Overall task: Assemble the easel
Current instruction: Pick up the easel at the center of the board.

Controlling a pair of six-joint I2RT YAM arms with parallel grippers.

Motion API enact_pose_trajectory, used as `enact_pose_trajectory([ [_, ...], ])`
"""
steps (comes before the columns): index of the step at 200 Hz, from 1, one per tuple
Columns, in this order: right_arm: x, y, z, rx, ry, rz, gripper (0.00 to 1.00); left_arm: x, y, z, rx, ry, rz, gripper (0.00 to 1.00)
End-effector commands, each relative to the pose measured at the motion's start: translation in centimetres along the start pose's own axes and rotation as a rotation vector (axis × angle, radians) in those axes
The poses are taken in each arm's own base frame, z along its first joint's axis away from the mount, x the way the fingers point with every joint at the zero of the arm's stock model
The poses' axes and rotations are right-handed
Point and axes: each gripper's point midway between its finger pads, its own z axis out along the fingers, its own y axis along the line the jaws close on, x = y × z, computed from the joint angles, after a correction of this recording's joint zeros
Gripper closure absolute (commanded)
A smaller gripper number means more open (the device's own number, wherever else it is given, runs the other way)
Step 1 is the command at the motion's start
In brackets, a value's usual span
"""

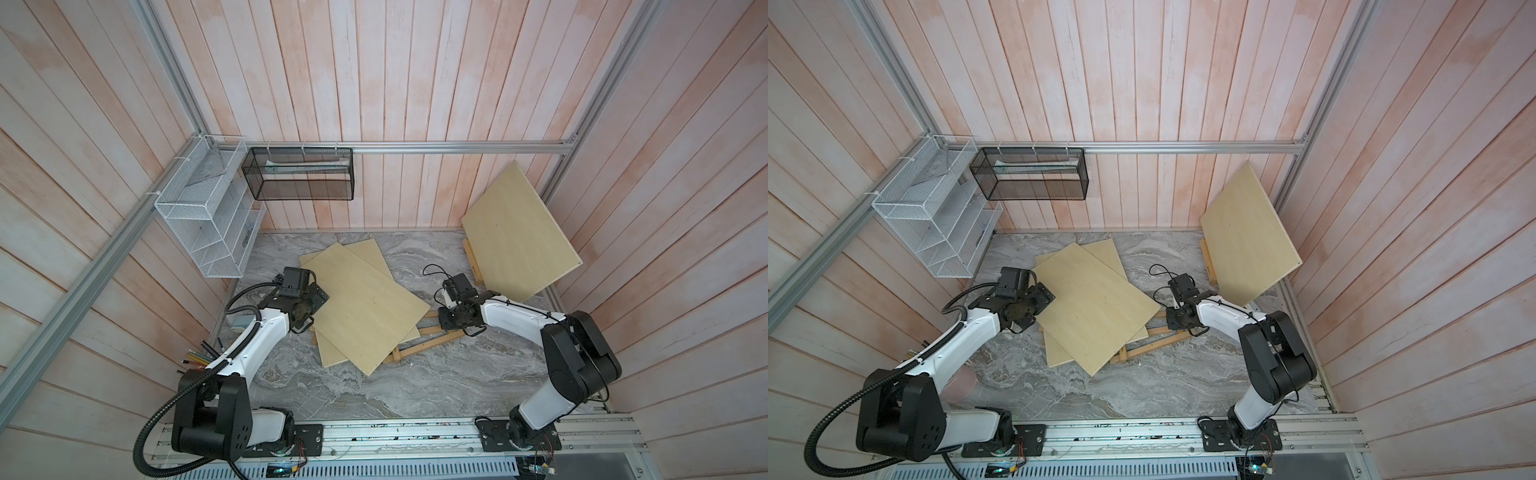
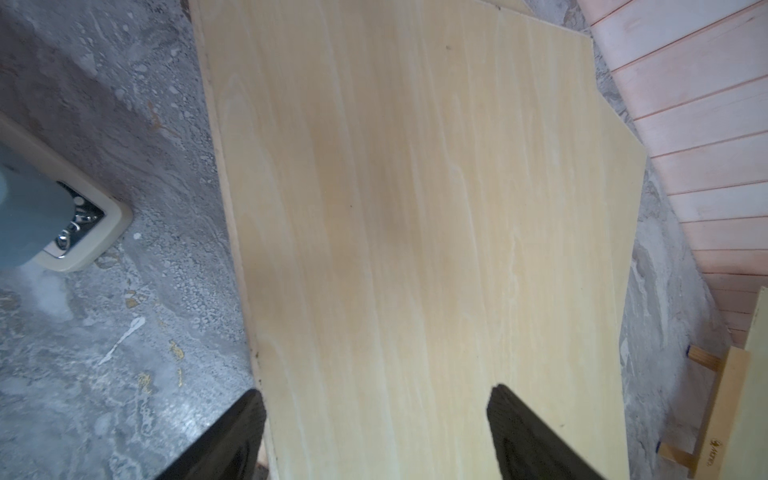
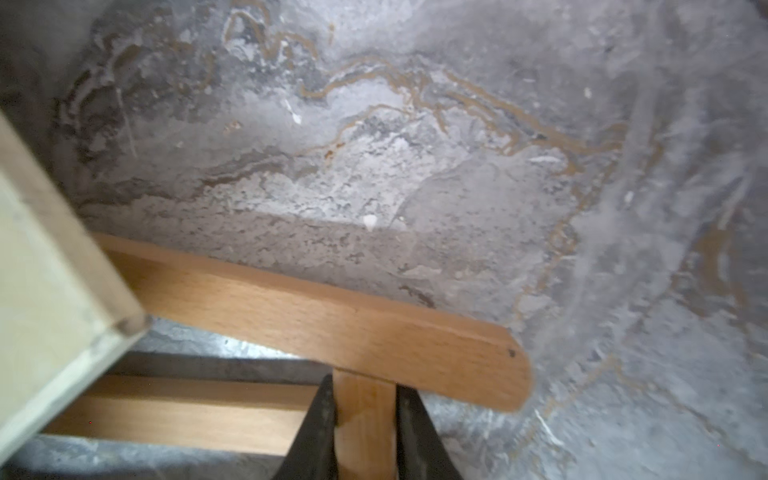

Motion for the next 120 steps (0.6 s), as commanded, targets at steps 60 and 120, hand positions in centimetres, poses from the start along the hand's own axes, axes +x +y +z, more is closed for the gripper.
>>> enact_pose_trajectory([
  [60, -3.8, -8.9, -11.3, 0.513, -0.218, 0.064, 0.88, -0.9, -1.9, 0.5, 0.033, -0.006, -0.003, 0.13],
  [120, -7.7, -11.7, -19.4, 0.674, -0.420, 0.071, 0.90, -1.2, -2.2, 0.7, 0.033, -0.008, 0.006, 0.13],
])
